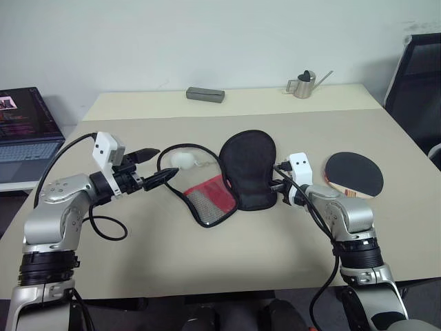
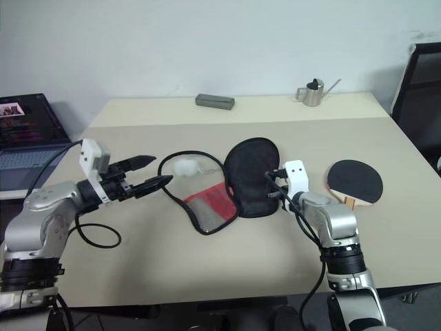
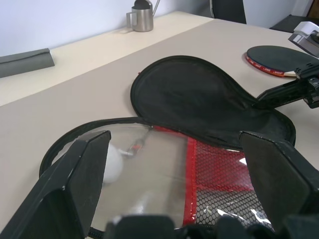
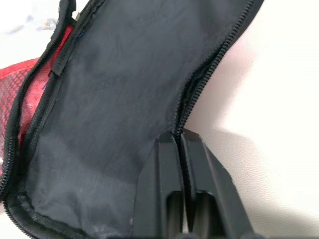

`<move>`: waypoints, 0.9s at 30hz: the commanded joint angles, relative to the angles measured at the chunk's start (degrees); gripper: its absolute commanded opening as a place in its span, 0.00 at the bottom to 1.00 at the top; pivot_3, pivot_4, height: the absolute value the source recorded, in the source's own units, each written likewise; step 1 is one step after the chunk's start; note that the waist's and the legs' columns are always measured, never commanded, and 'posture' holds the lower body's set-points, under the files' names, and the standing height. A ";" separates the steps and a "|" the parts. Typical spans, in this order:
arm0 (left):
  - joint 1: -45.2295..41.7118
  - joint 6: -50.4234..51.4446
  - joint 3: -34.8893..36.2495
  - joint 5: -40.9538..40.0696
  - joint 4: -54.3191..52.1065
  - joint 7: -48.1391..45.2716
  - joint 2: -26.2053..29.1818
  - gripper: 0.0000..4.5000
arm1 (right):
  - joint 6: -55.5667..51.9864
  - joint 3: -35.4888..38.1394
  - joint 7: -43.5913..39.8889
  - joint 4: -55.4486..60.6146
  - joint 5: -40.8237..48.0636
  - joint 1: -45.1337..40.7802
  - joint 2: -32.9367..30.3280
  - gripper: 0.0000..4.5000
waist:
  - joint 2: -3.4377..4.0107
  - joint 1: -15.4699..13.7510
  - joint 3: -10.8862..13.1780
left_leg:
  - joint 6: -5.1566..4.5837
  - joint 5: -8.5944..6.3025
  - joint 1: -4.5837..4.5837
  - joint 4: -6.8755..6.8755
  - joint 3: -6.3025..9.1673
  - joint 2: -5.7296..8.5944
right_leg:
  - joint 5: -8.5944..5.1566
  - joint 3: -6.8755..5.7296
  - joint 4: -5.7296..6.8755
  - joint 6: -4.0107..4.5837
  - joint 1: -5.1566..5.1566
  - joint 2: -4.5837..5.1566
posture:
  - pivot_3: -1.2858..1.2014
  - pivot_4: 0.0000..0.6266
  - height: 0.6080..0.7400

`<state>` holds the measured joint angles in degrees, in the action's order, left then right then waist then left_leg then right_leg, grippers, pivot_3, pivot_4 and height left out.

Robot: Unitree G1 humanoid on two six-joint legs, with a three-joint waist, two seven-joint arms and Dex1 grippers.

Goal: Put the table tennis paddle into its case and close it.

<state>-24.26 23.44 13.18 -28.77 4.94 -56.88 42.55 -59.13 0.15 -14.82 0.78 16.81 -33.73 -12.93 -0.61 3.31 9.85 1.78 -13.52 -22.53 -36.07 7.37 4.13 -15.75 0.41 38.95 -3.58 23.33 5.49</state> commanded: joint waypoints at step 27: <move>-10.50 0.33 -8.22 -1.35 -2.86 -5.22 -4.70 1.00 | -12.34 14.28 9.44 31.71 0.06 10.33 -3.36 0.79 | -0.09 -0.62 0.05 | 0.00 0.00 -0.07 -0.01 0.03 0.00 | -0.01 -0.06 -0.03 -0.01 -0.01 0.01 | 0.52 0.24 1.00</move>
<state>-33.23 23.61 4.91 -29.05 2.71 -60.84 37.81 -70.48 13.40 -6.76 28.31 17.08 -23.66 -16.68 -0.71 2.69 9.90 1.78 -13.52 -22.60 -36.08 7.40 4.13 -15.76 0.35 38.93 -3.59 23.32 5.50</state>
